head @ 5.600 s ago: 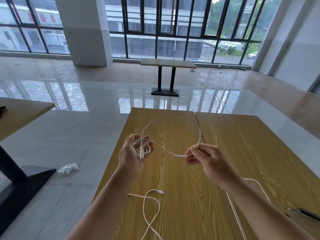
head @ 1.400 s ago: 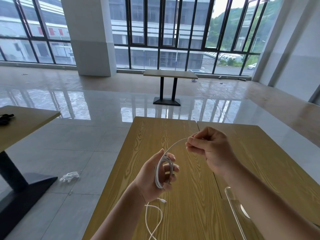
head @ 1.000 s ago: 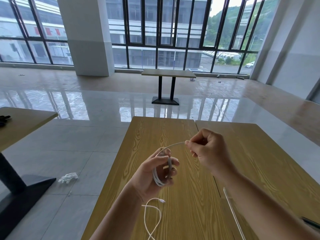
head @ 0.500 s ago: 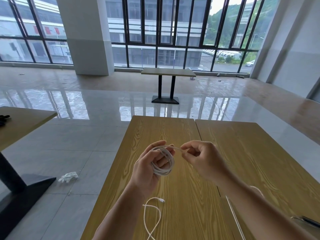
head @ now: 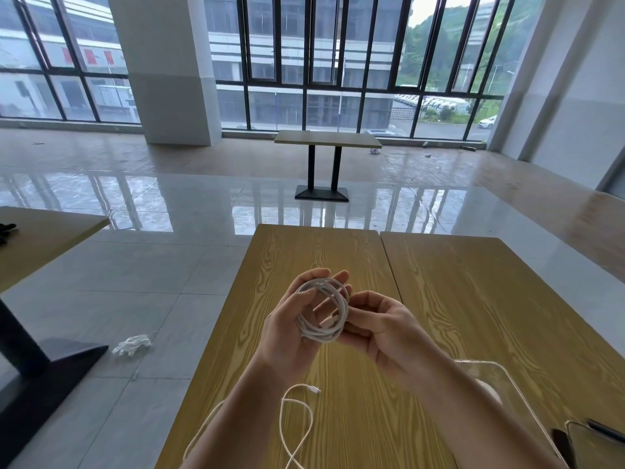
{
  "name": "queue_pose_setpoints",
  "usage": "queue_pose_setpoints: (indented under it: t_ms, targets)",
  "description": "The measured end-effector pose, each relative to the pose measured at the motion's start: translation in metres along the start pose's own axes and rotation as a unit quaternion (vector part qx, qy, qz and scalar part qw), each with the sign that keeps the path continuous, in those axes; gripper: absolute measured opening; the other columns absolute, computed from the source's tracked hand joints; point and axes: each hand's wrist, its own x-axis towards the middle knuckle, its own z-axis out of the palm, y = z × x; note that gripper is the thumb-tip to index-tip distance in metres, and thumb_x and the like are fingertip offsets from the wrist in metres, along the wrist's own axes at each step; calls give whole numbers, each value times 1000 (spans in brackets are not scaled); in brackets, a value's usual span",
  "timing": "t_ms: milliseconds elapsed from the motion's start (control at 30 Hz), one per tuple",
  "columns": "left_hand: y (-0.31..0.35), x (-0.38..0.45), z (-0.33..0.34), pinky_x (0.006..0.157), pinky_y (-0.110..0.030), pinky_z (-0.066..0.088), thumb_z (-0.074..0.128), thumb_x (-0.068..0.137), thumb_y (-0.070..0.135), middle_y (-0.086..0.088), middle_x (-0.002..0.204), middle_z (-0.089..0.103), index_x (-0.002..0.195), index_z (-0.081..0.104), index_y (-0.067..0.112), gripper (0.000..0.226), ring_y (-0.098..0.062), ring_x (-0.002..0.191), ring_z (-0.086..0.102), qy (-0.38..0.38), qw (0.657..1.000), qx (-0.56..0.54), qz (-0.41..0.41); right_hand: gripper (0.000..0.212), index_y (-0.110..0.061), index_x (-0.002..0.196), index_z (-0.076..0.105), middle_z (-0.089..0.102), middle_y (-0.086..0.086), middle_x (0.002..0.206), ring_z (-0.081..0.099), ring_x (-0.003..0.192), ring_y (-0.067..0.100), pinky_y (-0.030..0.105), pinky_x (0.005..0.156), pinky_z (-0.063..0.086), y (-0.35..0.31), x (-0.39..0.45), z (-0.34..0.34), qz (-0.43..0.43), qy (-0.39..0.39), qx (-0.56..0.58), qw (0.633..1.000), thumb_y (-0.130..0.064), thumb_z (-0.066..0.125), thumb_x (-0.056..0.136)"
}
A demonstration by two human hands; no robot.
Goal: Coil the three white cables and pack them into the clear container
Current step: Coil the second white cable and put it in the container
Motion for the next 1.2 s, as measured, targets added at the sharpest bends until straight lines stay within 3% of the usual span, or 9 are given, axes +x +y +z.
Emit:
queue_pose_setpoints:
  t_ms: [200, 333, 467, 600, 767, 900, 1033, 1133, 1200]
  targets:
    - [2, -1, 1, 92, -41, 54, 52, 81, 9, -21, 134, 61, 107, 70, 15, 32, -37, 122, 59, -19, 1000, -1, 3, 35, 2, 112, 61, 73, 25, 97, 76, 83, 33, 38, 66, 63, 7, -3, 5, 11, -21, 140, 990, 4, 70, 78]
    - [1, -2, 2, 89, -38, 56, 54, 82, 6, -21, 129, 64, 107, 69, 14, 30, -37, 121, 61, 11, 999, 28, 11, 29, -5, 105, 61, 72, 18, 83, 70, 64, 25, 40, 66, 61, 9, -3, 7, 40, -24, 122, 991, -1, 71, 78]
    - [-2, -2, 1, 84, -38, 58, 46, 91, 0, -21, 124, 67, 110, 65, 11, 30, -36, 116, 64, 50, 997, 56, 26, 14, -10, 98, 65, 76, 17, 92, 76, 79, 29, 45, 68, 61, 14, -2, 8, 70, 4, 101, 992, -3, 64, 86]
    - [-4, 0, 0, 79, -38, 59, 42, 92, -5, -20, 116, 71, 107, 66, 10, 32, -34, 106, 69, 90, 987, 122, 48, 15, -10, 100, 70, 77, 19, 96, 77, 84, 30, 47, 68, 60, 18, -1, 7, 62, 26, 90, 994, -4, 57, 94]
    - [-4, 1, -2, 78, -39, 60, 40, 88, -7, -14, 108, 75, 106, 65, 7, 34, -32, 100, 70, 114, 964, 230, 73, 23, -10, 107, 72, 78, 16, 99, 76, 85, 27, 41, 65, 59, 13, -2, 4, 31, 48, -42, 997, -27, 62, 94]
    - [-9, 4, -3, 75, -33, 59, 36, 88, -12, -9, 104, 76, 101, 68, 10, 41, -26, 96, 72, 116, 941, 303, 97, 44, -13, 109, 64, 77, 14, 94, 74, 75, 22, 34, 61, 59, 8, -2, 8, 24, 68, -187, 980, -19, 86, 71]
    - [-17, 8, -8, 83, -40, 60, 37, 89, -6, 1, 100, 74, 95, 69, 23, 44, -24, 94, 72, 116, 902, 395, 129, 31, -21, 105, 64, 72, 13, 96, 75, 70, 19, 38, 69, 64, 1, 0, 9, 43, 90, -314, 944, -11, 74, 77]
    - [-24, 6, -11, 79, -39, 61, 40, 85, 6, 6, 96, 71, 97, 67, 28, 37, -21, 89, 71, 114, 869, 457, 152, 31, -29, 112, 60, 64, 6, 105, 74, 62, 14, 32, 63, 64, -1, 1, 11, 54, 113, -441, 889, -16, 66, 85]
    - [-26, 6, -13, 78, -36, 61, 39, 84, 8, 7, 95, 71, 98, 66, 28, 36, -19, 89, 71, 118, 863, 464, 160, 37, -29, 121, 57, 66, 9, 102, 73, 59, 14, 30, 59, 63, 1, 2, 13, 47, 107, -458, 881, -15, 65, 88]
